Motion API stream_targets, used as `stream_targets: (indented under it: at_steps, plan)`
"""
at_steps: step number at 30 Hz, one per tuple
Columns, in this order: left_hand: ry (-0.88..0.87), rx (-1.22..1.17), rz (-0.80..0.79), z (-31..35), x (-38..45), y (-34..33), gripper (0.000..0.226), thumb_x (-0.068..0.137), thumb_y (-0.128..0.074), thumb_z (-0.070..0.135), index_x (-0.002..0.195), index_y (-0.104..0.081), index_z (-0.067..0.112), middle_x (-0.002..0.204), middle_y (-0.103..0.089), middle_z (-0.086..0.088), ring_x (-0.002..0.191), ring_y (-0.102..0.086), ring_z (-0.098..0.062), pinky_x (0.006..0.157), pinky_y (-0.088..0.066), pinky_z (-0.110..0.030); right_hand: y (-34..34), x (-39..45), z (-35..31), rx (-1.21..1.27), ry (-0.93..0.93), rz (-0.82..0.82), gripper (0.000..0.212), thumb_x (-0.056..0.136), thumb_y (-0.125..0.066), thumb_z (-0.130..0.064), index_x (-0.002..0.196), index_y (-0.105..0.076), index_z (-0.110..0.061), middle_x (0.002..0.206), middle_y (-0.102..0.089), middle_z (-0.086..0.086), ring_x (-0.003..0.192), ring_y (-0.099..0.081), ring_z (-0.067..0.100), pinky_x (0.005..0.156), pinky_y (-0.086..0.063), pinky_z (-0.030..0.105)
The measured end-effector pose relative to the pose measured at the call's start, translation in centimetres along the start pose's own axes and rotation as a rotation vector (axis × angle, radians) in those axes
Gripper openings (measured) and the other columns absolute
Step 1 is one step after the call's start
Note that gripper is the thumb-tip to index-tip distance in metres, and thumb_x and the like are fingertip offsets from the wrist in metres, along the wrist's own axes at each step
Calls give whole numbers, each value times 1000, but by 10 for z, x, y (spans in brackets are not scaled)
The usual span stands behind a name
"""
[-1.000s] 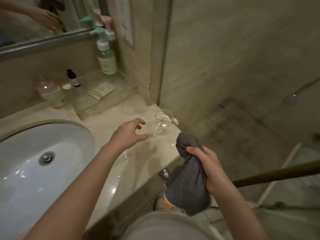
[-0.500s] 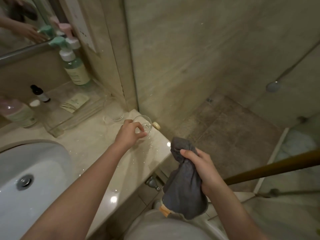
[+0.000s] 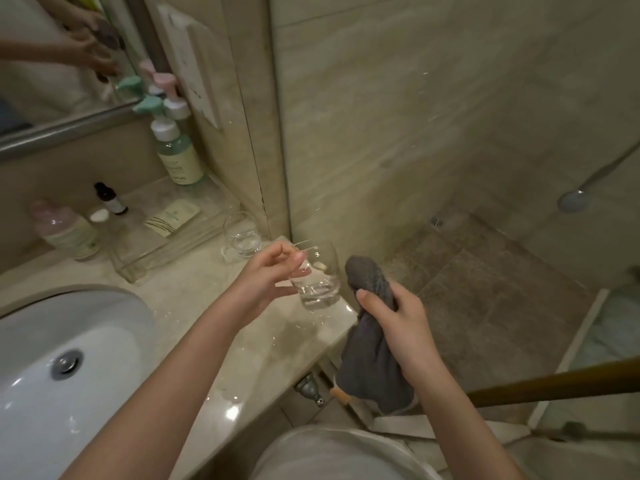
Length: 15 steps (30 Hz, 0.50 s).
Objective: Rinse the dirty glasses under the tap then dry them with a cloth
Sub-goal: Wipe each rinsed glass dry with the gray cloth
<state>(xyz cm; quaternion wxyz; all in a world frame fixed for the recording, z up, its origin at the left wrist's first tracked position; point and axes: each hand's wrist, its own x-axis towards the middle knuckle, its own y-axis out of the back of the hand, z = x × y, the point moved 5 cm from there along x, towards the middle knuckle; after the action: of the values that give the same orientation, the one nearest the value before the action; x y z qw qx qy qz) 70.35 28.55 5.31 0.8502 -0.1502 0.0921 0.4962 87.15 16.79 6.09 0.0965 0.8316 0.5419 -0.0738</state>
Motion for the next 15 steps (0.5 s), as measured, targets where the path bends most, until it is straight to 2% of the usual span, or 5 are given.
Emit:
stream_targets:
  at_steps: [3, 6, 9, 12, 15]
  plan:
    - [-87, -98, 19, 20, -16, -24, 20, 83, -63, 42, 83, -56, 24, 110, -68, -7, 88, -70, -25, 75, -57, -42, -8, 3, -24, -8, 160, 9, 16, 91, -66, -22, 103, -70, -33, 96, -74, -12, 96, -68, 5, 82, -52, 20]
    - [-178, -153, 293, 38, -30, -42, 27, 89, -46, 57, 103, -56, 36, 110, -67, -7, 80, -70, -21, 74, -57, -42, -20, -2, -53, -53, 347, 9, 26, 87, -59, -48, 111, -65, -39, 104, -70, -15, 103, -63, -2, 85, -46, 11]
    - [-283, -218, 398, 64, -49, -51, 28, 71, -65, 64, 93, -58, 48, 103, -70, 0, 82, -70, -24, 81, -54, -49, -30, -12, -71, -103, 496, 42, 54, 88, -47, -53, 128, -62, -19, 117, -65, -10, 111, -58, -4, 89, -45, 10]
    - [-365, -171, 387, 84, -62, -50, 55, 50, -82, 44, 98, -55, 41, 106, -70, -7, 85, -69, -25, 80, -55, -45, -34, -18, -85, -25, 543, 50, 44, 90, -46, -51, 122, -63, -26, 114, -68, -8, 108, -61, 2, 90, -49, 19]
    - [-400, -279, 317, 96, -70, -50, 61, 51, -81, 34, 105, -53, 28, 102, -72, -11, 85, -70, -31, 79, -56, -43, -40, -19, -92, 215, 420, -41, 25, 89, -54, -46, 105, -71, -36, 103, -74, -4, 100, -68, 11, 85, -53, 28]
